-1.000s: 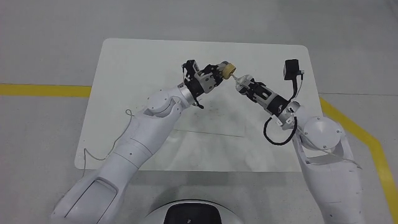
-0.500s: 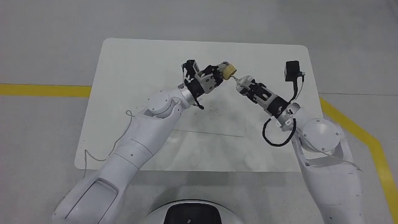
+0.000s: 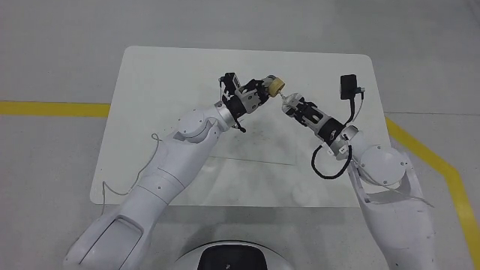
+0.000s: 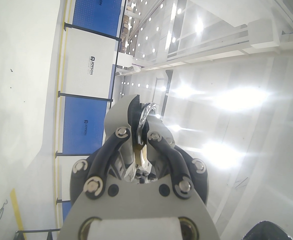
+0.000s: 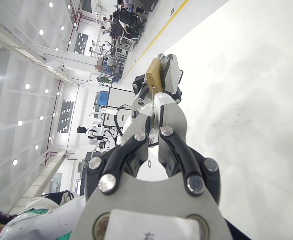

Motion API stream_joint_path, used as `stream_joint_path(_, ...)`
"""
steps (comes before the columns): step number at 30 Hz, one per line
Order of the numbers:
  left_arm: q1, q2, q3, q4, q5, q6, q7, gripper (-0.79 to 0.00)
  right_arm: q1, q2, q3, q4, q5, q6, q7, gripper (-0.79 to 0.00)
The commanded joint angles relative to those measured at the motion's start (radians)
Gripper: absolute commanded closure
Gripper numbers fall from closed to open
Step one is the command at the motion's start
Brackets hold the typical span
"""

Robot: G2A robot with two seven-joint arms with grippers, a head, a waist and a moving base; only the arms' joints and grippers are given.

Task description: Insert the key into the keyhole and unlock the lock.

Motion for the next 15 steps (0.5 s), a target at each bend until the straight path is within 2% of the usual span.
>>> stream_joint_path(1,0.0,0.0,-0.001,0.0,0.009,-0.001,0.002,0.0,-0.001,0.0,-0.001,-0.002,-0.007,0.001,-0.006,0.0)
stream_joint_path(15,0.002,-0.002,-0.009,-0.006,0.047,-0.012,-0.001,0.0,-0.007,0.001,0.001,-0.025,-0.043,0.029,-0.018,0.0)
